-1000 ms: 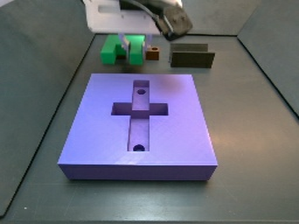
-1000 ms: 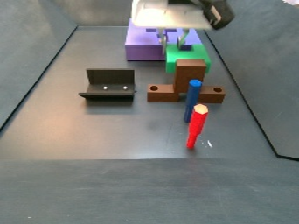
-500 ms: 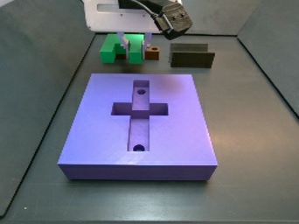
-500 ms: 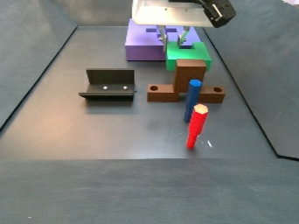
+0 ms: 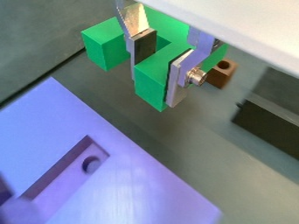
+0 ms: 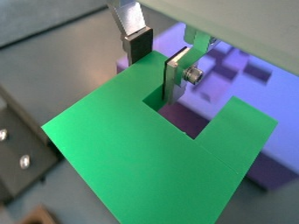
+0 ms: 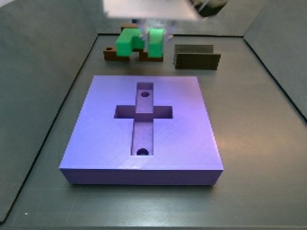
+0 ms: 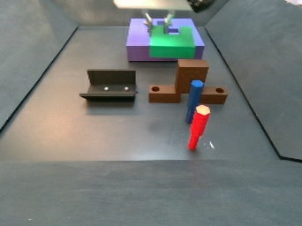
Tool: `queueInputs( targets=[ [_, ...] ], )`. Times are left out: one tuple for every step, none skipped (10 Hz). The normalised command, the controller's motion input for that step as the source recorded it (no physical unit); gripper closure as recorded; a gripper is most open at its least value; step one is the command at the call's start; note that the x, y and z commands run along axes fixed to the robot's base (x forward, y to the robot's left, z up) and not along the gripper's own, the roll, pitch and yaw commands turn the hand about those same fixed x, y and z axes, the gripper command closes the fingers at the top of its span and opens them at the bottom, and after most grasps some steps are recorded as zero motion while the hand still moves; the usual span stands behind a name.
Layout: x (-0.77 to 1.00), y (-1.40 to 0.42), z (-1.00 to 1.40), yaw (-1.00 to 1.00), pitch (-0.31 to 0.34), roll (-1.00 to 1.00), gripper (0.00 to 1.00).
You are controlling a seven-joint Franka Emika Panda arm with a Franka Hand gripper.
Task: Pick up the green object. Move up. Place the green object on the fixture. Regrasp the green object. Move to above the board. Insert the green object.
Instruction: Place the green object on the fixture.
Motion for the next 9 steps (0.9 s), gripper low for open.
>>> queueInputs(
  targets=[
    [0.73, 0.0, 0.29, -0.12, 0.0, -1.0, 1.0],
    [0.63, 0.0, 0.16, -0.02, -0.06, -1.0, 1.0],
    [0.62, 0.0, 0.13, -0.02, -0.063, -1.0, 1.0],
    [0.65, 0.0, 0.12, -0.05, -0.04, -1.0, 1.0],
    [0.68, 0.03, 0.15, -0.08, -0.014, -1.0, 1.0],
    [0.62, 0.1, 0.09, -0.03, 0.0, -1.0, 1.0],
    [0.59, 0.28, 0.11, -0.03, 0.129, -0.99, 1.0],
    [0.61, 0.29, 0.15, -0.03, 0.103, -0.99, 1.0],
    [0.62, 0.33, 0.2, 0.0, 0.071, -0.97, 1.0]
  ],
)
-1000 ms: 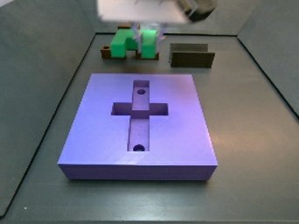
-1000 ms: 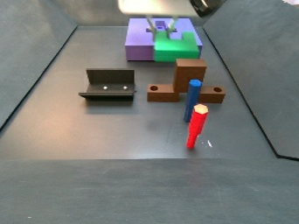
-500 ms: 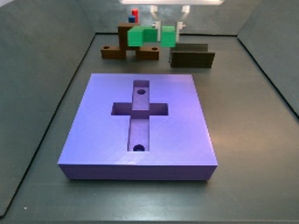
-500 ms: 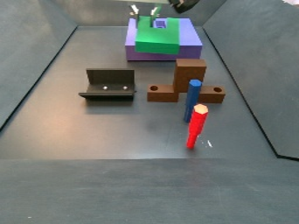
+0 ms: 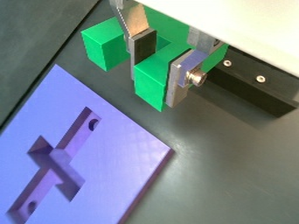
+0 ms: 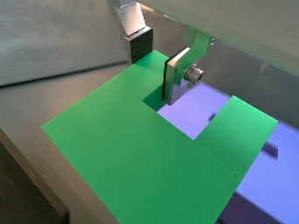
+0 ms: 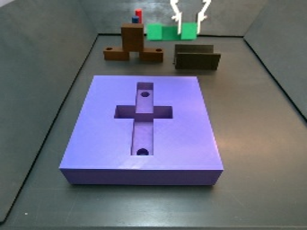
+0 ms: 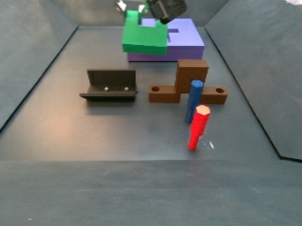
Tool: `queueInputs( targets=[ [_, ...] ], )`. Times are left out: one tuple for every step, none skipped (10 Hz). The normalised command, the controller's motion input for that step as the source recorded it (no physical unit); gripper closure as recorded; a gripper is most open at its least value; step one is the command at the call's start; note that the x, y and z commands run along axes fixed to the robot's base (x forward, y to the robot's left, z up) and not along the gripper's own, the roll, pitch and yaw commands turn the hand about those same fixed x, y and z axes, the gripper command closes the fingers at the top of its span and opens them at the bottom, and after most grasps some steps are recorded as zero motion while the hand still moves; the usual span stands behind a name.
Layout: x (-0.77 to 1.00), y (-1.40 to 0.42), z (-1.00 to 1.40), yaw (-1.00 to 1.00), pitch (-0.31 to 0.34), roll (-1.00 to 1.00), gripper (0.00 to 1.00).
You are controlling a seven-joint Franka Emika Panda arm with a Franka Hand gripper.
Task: Pick up the green object. Move up. Place the green object on the fixture. Regrasp the green object. Move to above the board. Insert the green object.
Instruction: Place the green object on the fixture.
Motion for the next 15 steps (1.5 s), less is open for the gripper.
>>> queueInputs(
  targets=[
    [0.53, 0.4, 0.3, 0.0, 0.089, -0.95, 1.0],
    [0.36, 0.51, 0.2, -0.02, 0.217, -0.85, 1.0],
    [0.39, 0.61, 0.0, 0.0, 0.274, -0.73, 1.0],
    [0.37, 0.55, 0.0, 0.07, 0.337, -0.28, 1.0],
    [0.18, 0.46, -0.06, 0.21, 0.146, 0.0, 1.0],
    [0.1, 0.38, -0.14, 0.2, 0.026, 0.04, 1.0],
    [0.0, 0.09, -0.25, 0.07, 0.0, 0.26, 1.0],
    [0.4, 0.0, -0.22, 0.0, 0.0, 0.0, 1.0],
    [0.96, 0.0, -0.29, -0.12, 0.0, -0.12, 1.0],
    [1.0, 0.06, -0.31, -0.19, 0.0, -0.16, 1.0],
    [1.0, 0.18, -0.27, -0.21, 0.0, -0.19, 1.0],
    [0.89, 0.31, -0.25, -0.14, 0.071, -0.25, 1.0],
    [0.85, 0.35, -0.22, -0.13, 0.103, -0.38, 1.0],
    [0.92, 0.3, -0.13, -0.16, 0.051, -0.39, 1.0],
    [0.94, 0.26, -0.11, -0.17, 0.009, -0.41, 1.0]
  ],
)
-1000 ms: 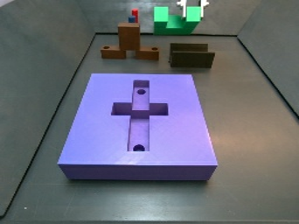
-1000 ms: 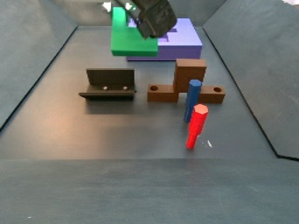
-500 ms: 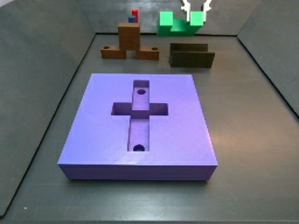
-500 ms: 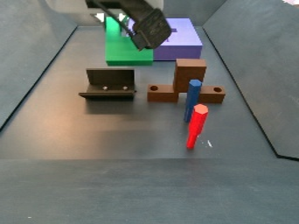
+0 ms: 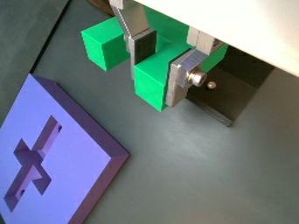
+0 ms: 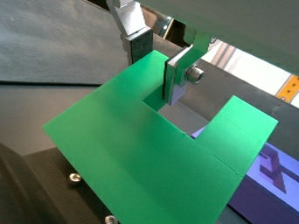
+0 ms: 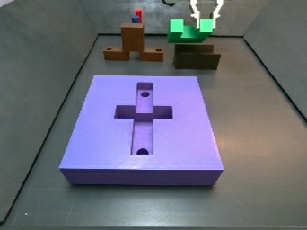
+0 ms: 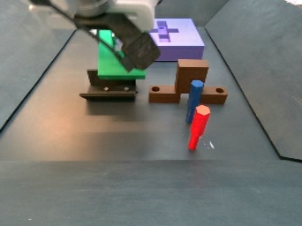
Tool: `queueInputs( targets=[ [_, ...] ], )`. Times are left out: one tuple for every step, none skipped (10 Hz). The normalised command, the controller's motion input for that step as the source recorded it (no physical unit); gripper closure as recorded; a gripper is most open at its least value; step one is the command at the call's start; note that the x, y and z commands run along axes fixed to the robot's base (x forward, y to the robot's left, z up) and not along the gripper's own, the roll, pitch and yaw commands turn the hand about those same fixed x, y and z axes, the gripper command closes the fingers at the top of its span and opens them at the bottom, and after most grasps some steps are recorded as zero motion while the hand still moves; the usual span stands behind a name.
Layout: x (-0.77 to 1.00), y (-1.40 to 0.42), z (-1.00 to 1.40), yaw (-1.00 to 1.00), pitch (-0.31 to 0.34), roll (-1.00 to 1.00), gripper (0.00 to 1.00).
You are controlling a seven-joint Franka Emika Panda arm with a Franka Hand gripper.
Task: Pick up the green object. Move up. Place the green object on the fixture. Regrasp the green object. Move to above the board. Insert the green object.
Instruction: Place the green object on the fixture.
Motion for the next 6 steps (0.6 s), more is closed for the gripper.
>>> queueInputs(
  targets=[
    [0.99, 0.09, -0.05, -0.19, 0.0, -0.33, 1.0],
    [1.0, 0.0, -0.08, -0.2, 0.0, -0.14, 1.0],
    [0.97, -0.09, -0.14, -0.18, 0.0, 0.0, 1.0],
    [0.94, -0.11, -0.19, -0.17, 0.0, 0.04, 1.0],
    [0.79, -0.01, -0.27, -0.11, -0.006, 0.06, 1.0],
    [0.67, 0.0, -0.31, -0.1, -0.02, 0.0, 1.0]
  ],
)
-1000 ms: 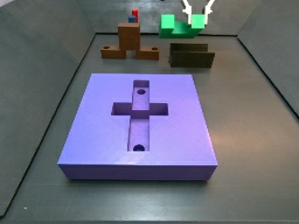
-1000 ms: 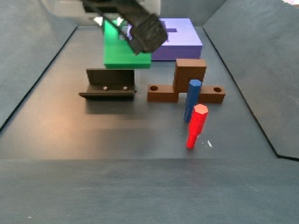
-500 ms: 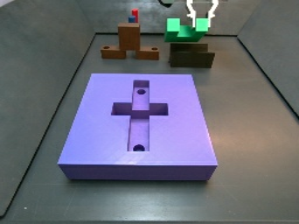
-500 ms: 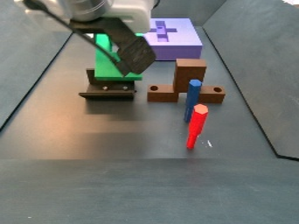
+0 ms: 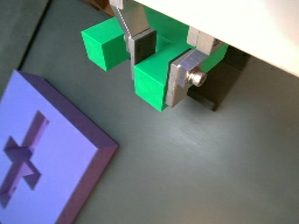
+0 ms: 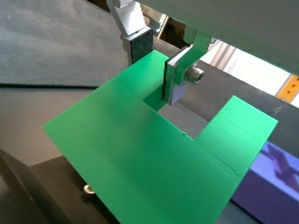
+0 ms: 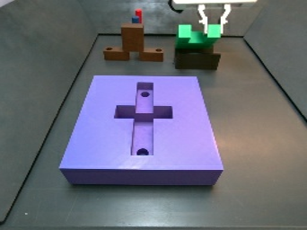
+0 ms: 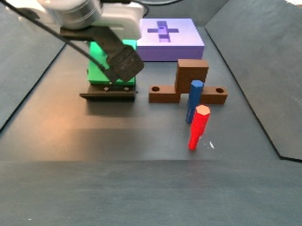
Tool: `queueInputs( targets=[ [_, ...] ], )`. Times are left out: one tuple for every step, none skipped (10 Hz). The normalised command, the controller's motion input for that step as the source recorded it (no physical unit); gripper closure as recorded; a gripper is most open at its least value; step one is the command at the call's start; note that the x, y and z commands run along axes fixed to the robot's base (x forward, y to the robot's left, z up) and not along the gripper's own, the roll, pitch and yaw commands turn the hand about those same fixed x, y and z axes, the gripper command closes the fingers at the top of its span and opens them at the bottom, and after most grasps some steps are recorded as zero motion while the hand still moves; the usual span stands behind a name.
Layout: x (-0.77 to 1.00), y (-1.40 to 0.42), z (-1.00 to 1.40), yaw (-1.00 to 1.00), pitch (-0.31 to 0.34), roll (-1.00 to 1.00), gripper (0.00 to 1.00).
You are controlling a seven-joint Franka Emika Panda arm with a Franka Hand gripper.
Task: Pick up the green object. Move up. Place the green object on the fixture. Regrasp the green object. Move to above the board. Insert the green object.
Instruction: Place the green object on the fixture, then regrasp the green object.
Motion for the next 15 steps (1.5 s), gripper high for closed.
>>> queueInputs(
  targets=[
    [0.65, 0.0, -0.31, -0.11, 0.0, 0.0, 1.0],
    [0.61, 0.0, -0.29, -0.12, 0.0, 0.0, 1.0],
    [0.4, 0.0, -0.25, -0.09, 0.0, 0.0, 1.0],
    [0.05, 0.01, -0.17, -0.01, 0.0, 0.0, 1.0],
    [0.0, 0.03, -0.13, 0.0, 0.0, 0.08, 1.0],
    [0.0, 0.03, -0.12, -0.01, 0.0, 0.11, 1.0],
    [0.0, 0.0, -0.08, -0.02, 0.0, 0.07, 1.0],
    [-0.09, 0.03, -0.13, -0.09, 0.0, 0.13, 1.0],
    [-0.13, 0.1, -0.12, -0.09, 0.0, 0.05, 1.0],
    [-0.01, 0.1, -0.11, -0.06, 0.0, 0.0, 1.0],
    [0.0, 0.08, -0.05, -0.01, 0.0, 0.0, 1.0],
    [0.0, 0.0, 0.0, 0.0, 0.0, 0.0, 1.0],
    [0.0, 0.0, 0.0, 0.0, 0.0, 0.0, 0.0],
    [0.0, 0.0, 0.47, 0.0, -0.106, 0.04, 0.0],
    [0.0, 0.0, 0.6, 0.0, -0.086, 0.22, 0.0]
  ],
)
